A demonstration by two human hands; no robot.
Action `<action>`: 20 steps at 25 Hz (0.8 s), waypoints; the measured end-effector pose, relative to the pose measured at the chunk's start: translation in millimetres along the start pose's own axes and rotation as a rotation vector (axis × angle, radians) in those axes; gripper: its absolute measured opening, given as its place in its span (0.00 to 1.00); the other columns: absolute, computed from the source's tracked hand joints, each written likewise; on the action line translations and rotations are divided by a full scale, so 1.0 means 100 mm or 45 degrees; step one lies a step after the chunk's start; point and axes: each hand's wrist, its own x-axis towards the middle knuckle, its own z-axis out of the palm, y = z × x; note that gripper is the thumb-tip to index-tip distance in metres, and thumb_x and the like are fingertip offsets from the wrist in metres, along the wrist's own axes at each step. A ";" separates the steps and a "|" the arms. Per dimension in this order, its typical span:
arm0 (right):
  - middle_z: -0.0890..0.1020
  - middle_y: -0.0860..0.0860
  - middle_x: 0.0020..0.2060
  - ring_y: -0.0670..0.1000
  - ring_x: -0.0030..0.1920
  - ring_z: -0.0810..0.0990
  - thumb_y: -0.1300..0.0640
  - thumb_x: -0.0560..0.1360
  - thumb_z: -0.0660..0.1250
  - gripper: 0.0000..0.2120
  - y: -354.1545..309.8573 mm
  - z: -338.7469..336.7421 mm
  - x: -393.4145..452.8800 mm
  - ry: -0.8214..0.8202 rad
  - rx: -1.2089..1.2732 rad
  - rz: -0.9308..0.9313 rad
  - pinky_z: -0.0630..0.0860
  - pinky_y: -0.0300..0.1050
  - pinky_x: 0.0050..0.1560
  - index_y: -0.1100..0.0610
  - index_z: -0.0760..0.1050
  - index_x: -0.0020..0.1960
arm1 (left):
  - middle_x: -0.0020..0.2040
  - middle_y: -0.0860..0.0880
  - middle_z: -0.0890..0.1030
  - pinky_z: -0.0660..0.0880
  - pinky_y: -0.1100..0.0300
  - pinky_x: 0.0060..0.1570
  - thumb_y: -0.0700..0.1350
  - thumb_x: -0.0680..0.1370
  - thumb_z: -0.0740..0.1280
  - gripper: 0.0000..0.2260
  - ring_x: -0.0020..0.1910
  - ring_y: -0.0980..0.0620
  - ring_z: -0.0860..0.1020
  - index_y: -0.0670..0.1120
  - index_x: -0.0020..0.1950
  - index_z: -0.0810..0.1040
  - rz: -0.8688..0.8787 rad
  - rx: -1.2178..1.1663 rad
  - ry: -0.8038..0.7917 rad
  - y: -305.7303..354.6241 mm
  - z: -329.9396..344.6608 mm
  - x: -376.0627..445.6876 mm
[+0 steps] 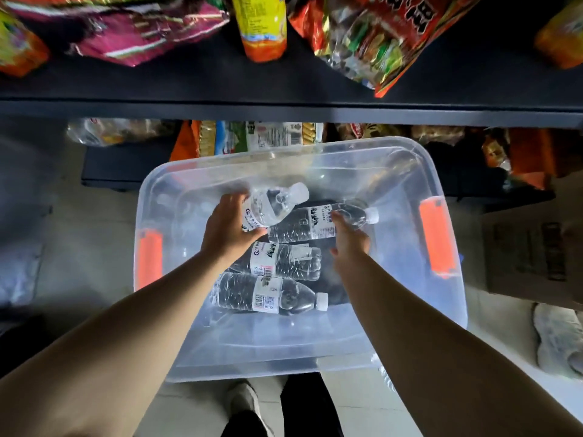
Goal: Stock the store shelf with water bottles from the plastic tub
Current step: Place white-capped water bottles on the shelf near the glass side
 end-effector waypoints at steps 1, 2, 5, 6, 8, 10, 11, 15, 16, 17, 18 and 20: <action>0.77 0.52 0.46 0.50 0.45 0.76 0.50 0.70 0.73 0.26 0.00 0.03 0.06 0.003 -0.004 0.025 0.76 0.45 0.52 0.63 0.72 0.62 | 0.66 0.42 0.71 0.70 0.51 0.64 0.48 0.67 0.76 0.33 0.64 0.44 0.72 0.42 0.68 0.67 0.009 -0.001 0.037 0.00 0.02 -0.01; 0.77 0.53 0.48 0.50 0.46 0.76 0.48 0.70 0.74 0.29 0.00 0.04 0.11 0.017 -0.008 0.049 0.77 0.45 0.53 0.62 0.72 0.63 | 0.66 0.43 0.72 0.69 0.52 0.64 0.48 0.67 0.77 0.33 0.64 0.45 0.72 0.42 0.68 0.68 0.017 0.003 0.070 0.00 0.04 -0.02; 0.81 0.54 0.53 0.51 0.46 0.78 0.45 0.65 0.76 0.33 -0.01 0.08 0.22 0.039 0.079 0.127 0.80 0.44 0.47 0.61 0.72 0.63 | 0.64 0.43 0.73 0.68 0.54 0.64 0.47 0.65 0.78 0.33 0.63 0.45 0.72 0.43 0.67 0.69 0.040 0.027 0.128 0.01 0.09 0.00; 0.81 0.54 0.53 0.51 0.46 0.79 0.45 0.65 0.77 0.33 0.00 0.09 0.24 0.036 0.108 0.136 0.80 0.43 0.43 0.60 0.72 0.63 | 0.64 0.43 0.73 0.68 0.54 0.64 0.47 0.65 0.78 0.33 0.63 0.45 0.72 0.43 0.67 0.69 0.043 0.029 0.133 0.00 0.10 0.00; 0.83 0.54 0.51 0.50 0.45 0.81 0.47 0.64 0.78 0.32 0.02 0.09 0.26 0.017 0.161 0.153 0.79 0.42 0.38 0.60 0.73 0.62 | 0.64 0.43 0.73 0.68 0.54 0.64 0.47 0.65 0.78 0.33 0.62 0.45 0.72 0.43 0.67 0.70 0.042 0.014 0.131 -0.01 0.10 0.01; 0.84 0.54 0.49 0.51 0.45 0.83 0.48 0.63 0.79 0.33 0.02 0.08 0.26 -0.019 0.245 0.179 0.78 0.41 0.35 0.59 0.73 0.63 | 0.63 0.43 0.73 0.69 0.53 0.64 0.48 0.65 0.78 0.33 0.62 0.45 0.72 0.43 0.66 0.71 0.041 -0.017 0.126 -0.03 0.08 0.02; 0.83 0.55 0.49 0.51 0.45 0.83 0.50 0.63 0.79 0.33 0.03 0.07 0.26 -0.037 0.283 0.184 0.78 0.40 0.34 0.59 0.72 0.64 | 0.63 0.43 0.73 0.69 0.53 0.64 0.47 0.65 0.78 0.33 0.62 0.45 0.72 0.43 0.66 0.71 0.040 -0.034 0.125 -0.02 0.07 0.02; 0.81 0.57 0.51 0.53 0.46 0.82 0.57 0.66 0.77 0.33 0.04 -0.01 0.18 -0.076 0.431 0.153 0.76 0.37 0.24 0.58 0.65 0.65 | 0.62 0.43 0.74 0.69 0.53 0.63 0.46 0.65 0.78 0.32 0.62 0.44 0.73 0.42 0.65 0.72 0.047 -0.075 0.134 -0.02 0.05 0.01; 0.80 0.57 0.52 0.52 0.46 0.82 0.60 0.67 0.77 0.31 0.05 -0.03 0.17 -0.094 0.478 0.125 0.76 0.37 0.24 0.57 0.64 0.64 | 0.63 0.43 0.74 0.69 0.53 0.64 0.46 0.65 0.78 0.32 0.62 0.44 0.73 0.41 0.66 0.72 0.045 -0.083 0.131 -0.02 0.05 0.00; 0.80 0.57 0.53 0.52 0.46 0.82 0.61 0.67 0.77 0.30 0.06 -0.05 0.15 -0.117 0.509 0.078 0.78 0.38 0.27 0.55 0.65 0.63 | 0.64 0.43 0.75 0.68 0.53 0.64 0.46 0.66 0.78 0.32 0.62 0.45 0.73 0.41 0.66 0.71 0.040 -0.092 0.120 -0.03 0.05 -0.02; 0.80 0.56 0.54 0.52 0.47 0.82 0.62 0.66 0.77 0.29 0.06 -0.06 0.13 -0.133 0.523 0.015 0.81 0.41 0.33 0.54 0.67 0.62 | 0.65 0.44 0.74 0.68 0.54 0.65 0.46 0.66 0.77 0.32 0.63 0.45 0.73 0.42 0.67 0.70 0.034 -0.096 0.102 -0.03 0.04 -0.03; 0.81 0.55 0.55 0.53 0.52 0.82 0.59 0.61 0.80 0.32 0.05 -0.08 0.09 -0.152 0.452 -0.141 0.81 0.50 0.52 0.52 0.69 0.59 | 0.67 0.44 0.74 0.67 0.54 0.66 0.47 0.68 0.76 0.33 0.65 0.46 0.72 0.42 0.69 0.68 0.045 -0.060 0.057 -0.04 0.01 -0.07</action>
